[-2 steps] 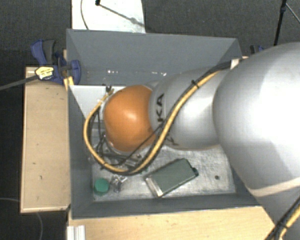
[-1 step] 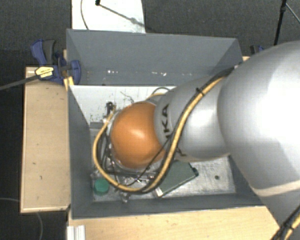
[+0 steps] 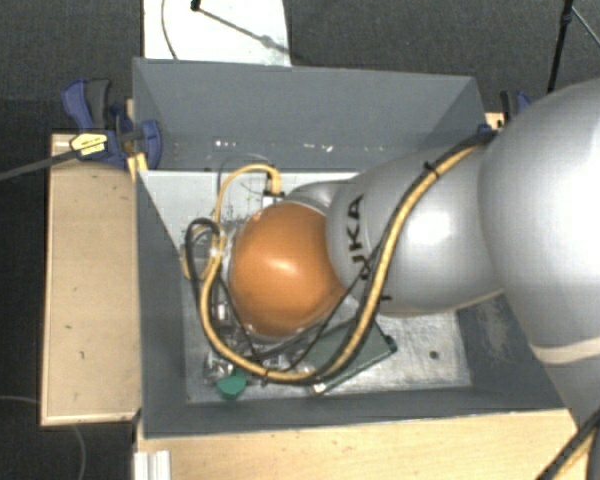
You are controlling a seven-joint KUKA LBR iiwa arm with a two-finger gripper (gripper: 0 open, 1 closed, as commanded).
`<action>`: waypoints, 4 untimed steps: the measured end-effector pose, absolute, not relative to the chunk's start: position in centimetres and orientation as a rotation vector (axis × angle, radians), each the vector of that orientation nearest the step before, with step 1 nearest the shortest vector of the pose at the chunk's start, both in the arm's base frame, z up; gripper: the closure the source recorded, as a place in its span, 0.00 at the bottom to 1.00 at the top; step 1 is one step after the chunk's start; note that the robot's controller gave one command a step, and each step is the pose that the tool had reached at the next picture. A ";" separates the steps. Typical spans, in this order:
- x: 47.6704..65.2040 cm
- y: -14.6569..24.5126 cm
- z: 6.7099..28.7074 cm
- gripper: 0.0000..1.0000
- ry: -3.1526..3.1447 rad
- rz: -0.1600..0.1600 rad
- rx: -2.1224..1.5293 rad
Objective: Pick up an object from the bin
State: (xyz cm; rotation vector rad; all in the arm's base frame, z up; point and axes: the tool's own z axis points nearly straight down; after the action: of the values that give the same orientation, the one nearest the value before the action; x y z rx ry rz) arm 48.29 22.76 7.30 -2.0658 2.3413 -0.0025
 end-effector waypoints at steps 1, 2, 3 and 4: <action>48.3 22.7 7.3 1.00 2.345 -0.002 -2.063; 48.2 22.7 7.6 1.00 2.348 0.000 -2.066; 47.9 22.6 9.5 1.00 2.360 0.005 -2.076; 47.9 22.7 11.7 1.00 2.359 0.004 -2.075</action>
Offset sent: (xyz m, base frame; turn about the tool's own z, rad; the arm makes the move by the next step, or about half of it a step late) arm -0.0001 0.0000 0.0592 0.0001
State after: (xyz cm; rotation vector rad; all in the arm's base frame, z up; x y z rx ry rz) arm 47.93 22.67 11.70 -2.0752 2.3592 0.0042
